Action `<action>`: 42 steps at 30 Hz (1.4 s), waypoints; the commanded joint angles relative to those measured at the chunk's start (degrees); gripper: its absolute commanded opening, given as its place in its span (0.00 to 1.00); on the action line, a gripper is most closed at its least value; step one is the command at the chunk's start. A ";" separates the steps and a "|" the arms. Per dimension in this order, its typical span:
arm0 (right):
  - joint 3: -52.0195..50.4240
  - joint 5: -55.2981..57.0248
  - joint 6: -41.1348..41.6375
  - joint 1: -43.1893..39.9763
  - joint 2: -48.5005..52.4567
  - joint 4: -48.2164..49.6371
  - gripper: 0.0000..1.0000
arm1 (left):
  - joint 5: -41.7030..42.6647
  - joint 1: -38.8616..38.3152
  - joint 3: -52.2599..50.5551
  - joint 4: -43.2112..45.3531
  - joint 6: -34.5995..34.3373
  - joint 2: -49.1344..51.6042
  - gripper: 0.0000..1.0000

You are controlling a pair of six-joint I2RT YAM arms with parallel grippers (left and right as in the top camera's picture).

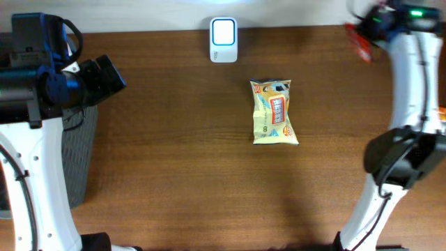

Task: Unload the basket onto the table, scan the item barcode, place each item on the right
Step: 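Carry red bag to the right table edge and release it, then reach right gripper to the yellow snack bag and grasp it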

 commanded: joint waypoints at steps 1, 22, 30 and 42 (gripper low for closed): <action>-1.11 4.55 0.31 -8.13 0.90 -2.75 0.04 | 0.00 0.13 -0.04 -0.02 -0.46 -0.11 0.99; -11.54 -24.11 -0.55 -28.72 -1.68 -0.31 0.87 | 0.00 0.13 -0.04 -0.02 -0.46 -0.11 0.99; -11.69 -54.21 -34.07 -19.10 -4.61 -10.34 0.97 | 0.00 0.13 -0.04 -0.02 -0.46 -0.11 0.99; -20.20 -9.18 -44.04 20.35 -4.61 -20.61 0.99 | 0.00 0.13 -0.04 -0.04 -0.46 -0.11 0.99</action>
